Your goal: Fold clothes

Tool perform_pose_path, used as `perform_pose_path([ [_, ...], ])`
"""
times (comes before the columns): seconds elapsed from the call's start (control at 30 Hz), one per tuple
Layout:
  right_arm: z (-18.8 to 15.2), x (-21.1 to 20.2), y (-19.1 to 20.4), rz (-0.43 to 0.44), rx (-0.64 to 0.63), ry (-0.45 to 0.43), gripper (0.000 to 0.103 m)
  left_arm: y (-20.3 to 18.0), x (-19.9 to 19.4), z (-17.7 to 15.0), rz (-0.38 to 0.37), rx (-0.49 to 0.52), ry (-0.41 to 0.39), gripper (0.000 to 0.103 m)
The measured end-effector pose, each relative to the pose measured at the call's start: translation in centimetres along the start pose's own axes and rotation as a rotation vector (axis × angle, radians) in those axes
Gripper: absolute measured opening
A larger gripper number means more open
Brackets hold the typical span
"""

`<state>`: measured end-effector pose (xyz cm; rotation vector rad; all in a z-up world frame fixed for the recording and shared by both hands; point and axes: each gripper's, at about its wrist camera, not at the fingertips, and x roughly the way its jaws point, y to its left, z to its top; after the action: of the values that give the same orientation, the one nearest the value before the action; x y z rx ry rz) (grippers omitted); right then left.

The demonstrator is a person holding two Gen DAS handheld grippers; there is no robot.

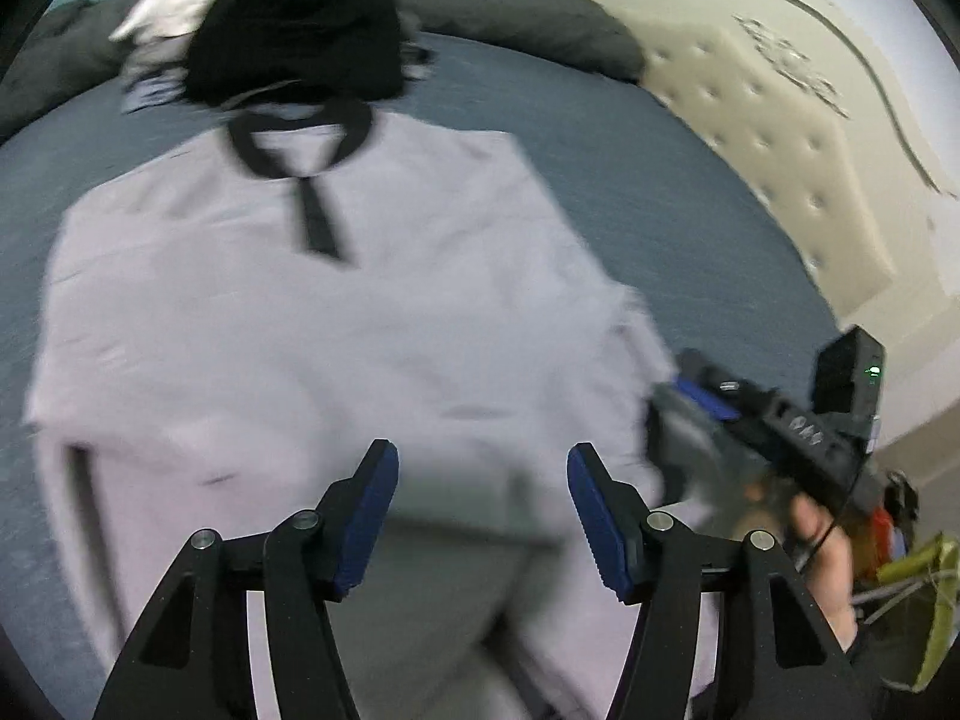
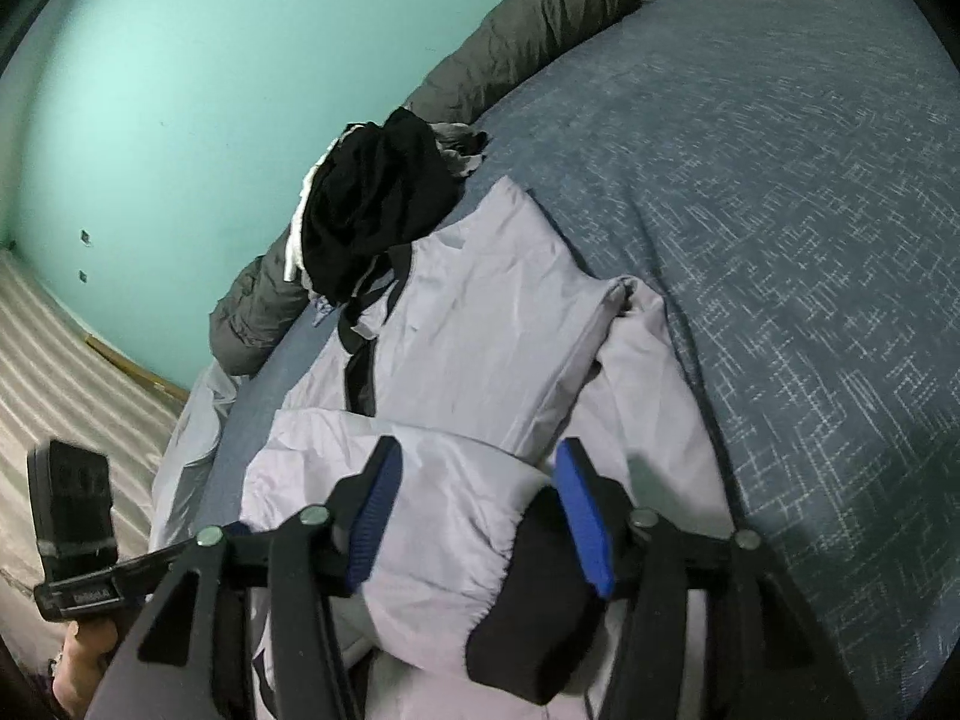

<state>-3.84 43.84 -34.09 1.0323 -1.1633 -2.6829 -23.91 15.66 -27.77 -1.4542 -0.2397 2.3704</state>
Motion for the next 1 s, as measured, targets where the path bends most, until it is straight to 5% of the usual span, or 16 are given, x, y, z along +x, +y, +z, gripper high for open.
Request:
perform_pose_path([
  [0.33, -0.7, 1.4, -0.1, -0.154, -0.051, 0.062, 0.056, 10.8, -3.3, -1.5, 0.235, -0.157, -0.057, 0.063],
  [0.57, -1.2, 2.1, -0.5, -0.181, -0.051, 0.106, 0.056, 16.9, -3.0, -2.3, 0.352, -0.267, -0.05, 0.063],
  [0.93, -1.0, 1.1, -0.6, -0.17, -0.04, 0.079, 0.037, 18.8, -1.4, -1.7, 0.397, -0.25, -0.051, 0.063],
  [1.0, -1.0, 1.1, -0.6, -0.158, -0.039, 0.079, 0.034, 19.4, -1.1, -1.5, 0.399, -0.257, -0.052, 0.057],
])
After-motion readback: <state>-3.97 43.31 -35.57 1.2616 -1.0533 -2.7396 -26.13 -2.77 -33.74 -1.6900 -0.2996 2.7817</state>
